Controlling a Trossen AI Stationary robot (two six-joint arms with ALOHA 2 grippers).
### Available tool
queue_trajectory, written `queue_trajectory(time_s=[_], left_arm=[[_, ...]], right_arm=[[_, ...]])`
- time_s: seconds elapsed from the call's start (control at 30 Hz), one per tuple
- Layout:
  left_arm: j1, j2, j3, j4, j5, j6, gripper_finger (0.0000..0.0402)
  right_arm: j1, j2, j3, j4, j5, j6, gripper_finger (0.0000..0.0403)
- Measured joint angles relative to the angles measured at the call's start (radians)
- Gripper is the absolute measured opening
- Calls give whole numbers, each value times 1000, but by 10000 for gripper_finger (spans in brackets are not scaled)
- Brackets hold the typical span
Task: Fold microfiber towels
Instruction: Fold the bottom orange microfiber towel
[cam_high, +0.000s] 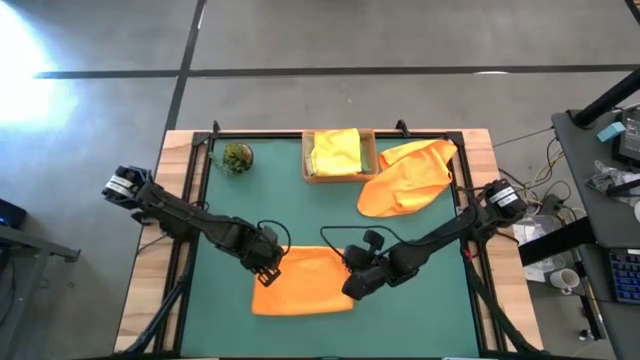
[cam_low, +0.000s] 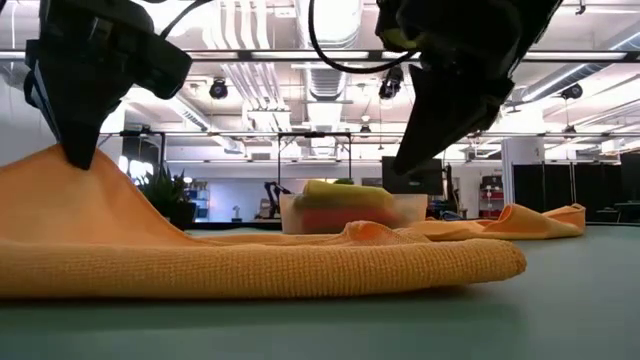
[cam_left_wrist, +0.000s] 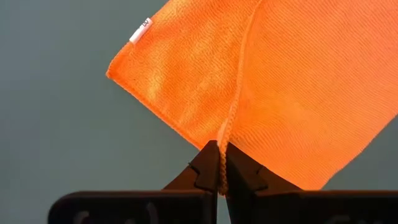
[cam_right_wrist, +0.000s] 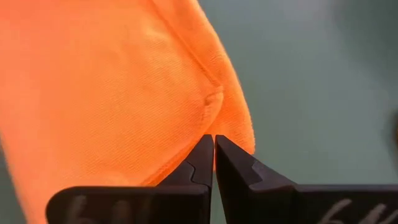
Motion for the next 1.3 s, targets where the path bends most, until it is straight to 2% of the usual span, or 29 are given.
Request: queue_trajectory(time_s=[0.1, 0.23, 0.47, 0.73, 1.3], left_arm=[[2, 0, 0, 0, 1, 4, 0], [2, 0, 0, 2, 1, 5, 0], [2, 0, 0, 4, -3, 56, 0], [2, 0, 0, 9, -41, 95, 0], [2, 0, 0, 109, -44, 129, 0]], right_arm=[[-18, -6, 0, 2, -47, -38, 9], [-67, -7, 0, 23, -171, -110, 20], [-146, -7, 0, 31, -363, -261, 80], [-165, -3, 0, 118, -367, -451, 130], [-186, 92, -2, 155, -332, -365, 137]])
